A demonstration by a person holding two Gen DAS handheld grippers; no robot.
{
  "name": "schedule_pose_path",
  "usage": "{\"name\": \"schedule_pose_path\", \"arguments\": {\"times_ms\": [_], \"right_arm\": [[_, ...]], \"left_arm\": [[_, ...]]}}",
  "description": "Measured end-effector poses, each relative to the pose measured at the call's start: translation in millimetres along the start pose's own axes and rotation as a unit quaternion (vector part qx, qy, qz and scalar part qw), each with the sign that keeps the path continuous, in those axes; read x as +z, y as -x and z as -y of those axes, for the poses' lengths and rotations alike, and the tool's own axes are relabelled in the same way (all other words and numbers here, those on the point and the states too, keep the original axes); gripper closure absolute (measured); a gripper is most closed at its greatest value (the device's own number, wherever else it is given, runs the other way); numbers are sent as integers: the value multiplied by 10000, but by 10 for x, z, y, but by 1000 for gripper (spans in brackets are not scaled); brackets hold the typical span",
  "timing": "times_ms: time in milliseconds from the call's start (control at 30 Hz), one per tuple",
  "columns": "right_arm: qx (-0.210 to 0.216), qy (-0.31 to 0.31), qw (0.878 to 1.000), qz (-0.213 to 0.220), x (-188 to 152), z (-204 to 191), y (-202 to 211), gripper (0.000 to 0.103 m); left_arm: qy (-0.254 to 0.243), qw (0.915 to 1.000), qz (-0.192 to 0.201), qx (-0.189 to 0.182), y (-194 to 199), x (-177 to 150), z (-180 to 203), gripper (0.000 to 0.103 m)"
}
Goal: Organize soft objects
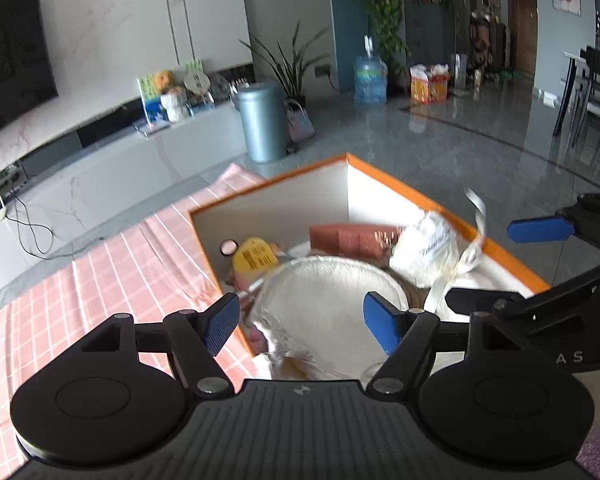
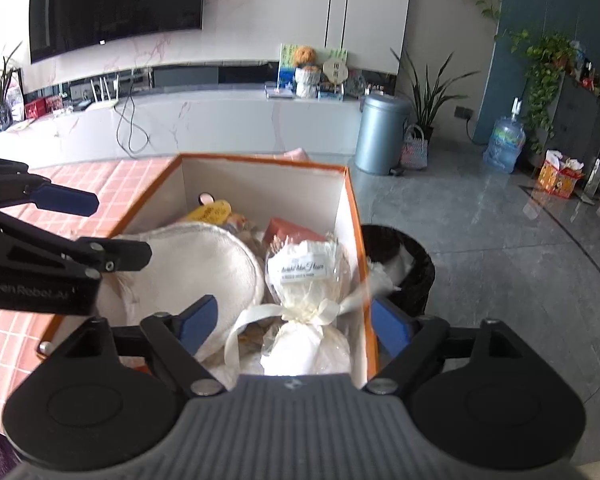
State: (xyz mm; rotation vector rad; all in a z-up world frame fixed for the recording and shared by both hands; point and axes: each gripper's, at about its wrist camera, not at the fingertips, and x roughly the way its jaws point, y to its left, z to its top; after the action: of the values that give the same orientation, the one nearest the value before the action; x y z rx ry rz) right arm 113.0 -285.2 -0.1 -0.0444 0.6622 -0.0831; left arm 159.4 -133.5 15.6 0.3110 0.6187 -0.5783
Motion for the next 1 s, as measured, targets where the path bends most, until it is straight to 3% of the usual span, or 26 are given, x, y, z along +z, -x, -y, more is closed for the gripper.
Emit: {"name": "schedule_pose_path", "arguments": {"times_ms": [267,433,533,667,833,1000], "right_arm": [[32,-13,9986,528,44,-108,404,19],[-24,-150,9936,1116,17,-192,758,15],[-75,-296,9871,1572,-23,-249,973,7],[-118,-352,9785,2031,-120,-381,1178,5],[38,-260,9779,2073,-243,-591,1256,3],[190,-313,9835,1773,-369,-767,1195,3]], "left_arm": [[134,9971,735,132,436,0,-62,19],[407,9915,1228,114,717,-75,-110,19],[536,9849,1598,401,874,-172,-129,15],[684,9789,1828,605,1057,-287,-144,9],[714,9712,1996,1087,1227,-447,-141,0],[811,9638,1875,1716,1309,-707,-90,0]]}}
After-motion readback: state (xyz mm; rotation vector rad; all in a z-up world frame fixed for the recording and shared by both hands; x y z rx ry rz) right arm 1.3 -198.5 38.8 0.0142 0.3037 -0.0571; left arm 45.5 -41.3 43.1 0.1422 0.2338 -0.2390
